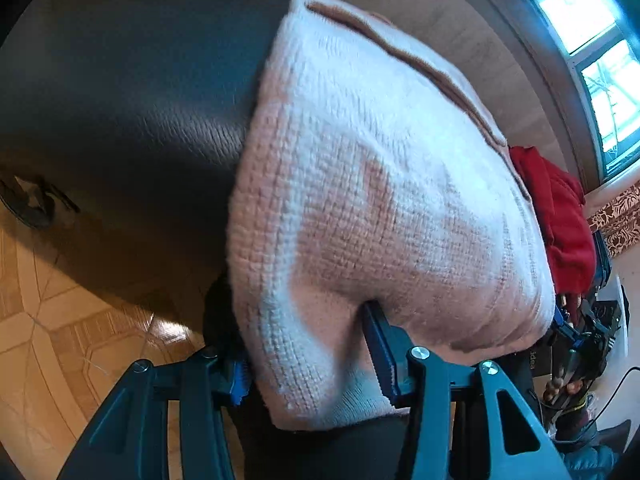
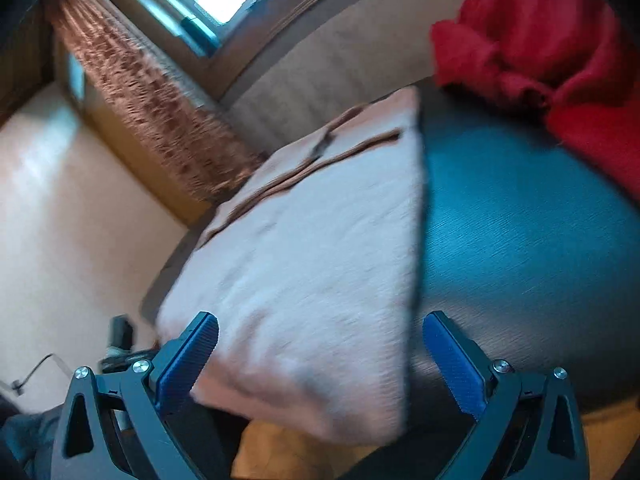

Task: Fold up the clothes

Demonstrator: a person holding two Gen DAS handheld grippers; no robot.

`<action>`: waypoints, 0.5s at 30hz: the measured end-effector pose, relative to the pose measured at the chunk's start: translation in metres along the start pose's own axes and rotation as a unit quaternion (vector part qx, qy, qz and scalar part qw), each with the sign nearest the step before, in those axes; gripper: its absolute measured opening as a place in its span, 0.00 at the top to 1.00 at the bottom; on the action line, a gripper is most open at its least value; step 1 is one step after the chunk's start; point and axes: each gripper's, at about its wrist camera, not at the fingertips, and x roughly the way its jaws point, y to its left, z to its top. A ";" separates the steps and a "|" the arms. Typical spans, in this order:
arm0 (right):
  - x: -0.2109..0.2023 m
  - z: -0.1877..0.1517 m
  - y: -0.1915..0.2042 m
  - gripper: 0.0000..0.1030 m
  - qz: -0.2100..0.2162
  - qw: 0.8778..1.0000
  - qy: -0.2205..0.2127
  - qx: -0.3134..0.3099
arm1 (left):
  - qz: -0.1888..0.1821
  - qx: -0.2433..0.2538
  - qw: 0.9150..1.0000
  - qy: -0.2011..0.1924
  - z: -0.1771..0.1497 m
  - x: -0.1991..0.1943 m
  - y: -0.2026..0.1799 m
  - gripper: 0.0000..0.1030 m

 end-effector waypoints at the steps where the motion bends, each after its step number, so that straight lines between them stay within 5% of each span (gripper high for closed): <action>1: 0.002 -0.002 0.001 0.00 0.015 1.000 0.005 0.003 | -0.008 -0.003 1.000 0.006 -0.001 0.001 -0.002 0.54; 4: 0.004 -0.012 0.001 0.00 0.052 0.998 0.022 0.027 | -0.037 -0.001 0.999 0.023 -0.004 0.003 -0.011 0.64; 6: 0.006 -0.019 0.001 0.00 0.065 0.997 0.035 0.033 | -0.041 0.026 0.999 0.025 -0.007 0.003 -0.023 0.79; 11: 0.017 -0.024 0.012 0.05 0.040 0.997 0.065 -0.002 | -0.037 0.057 0.997 0.037 -0.014 0.004 -0.036 0.94; 15: 0.025 -0.032 0.014 0.45 0.007 0.991 0.132 -0.011 | -0.046 0.058 0.996 0.040 -0.012 0.004 -0.040 0.94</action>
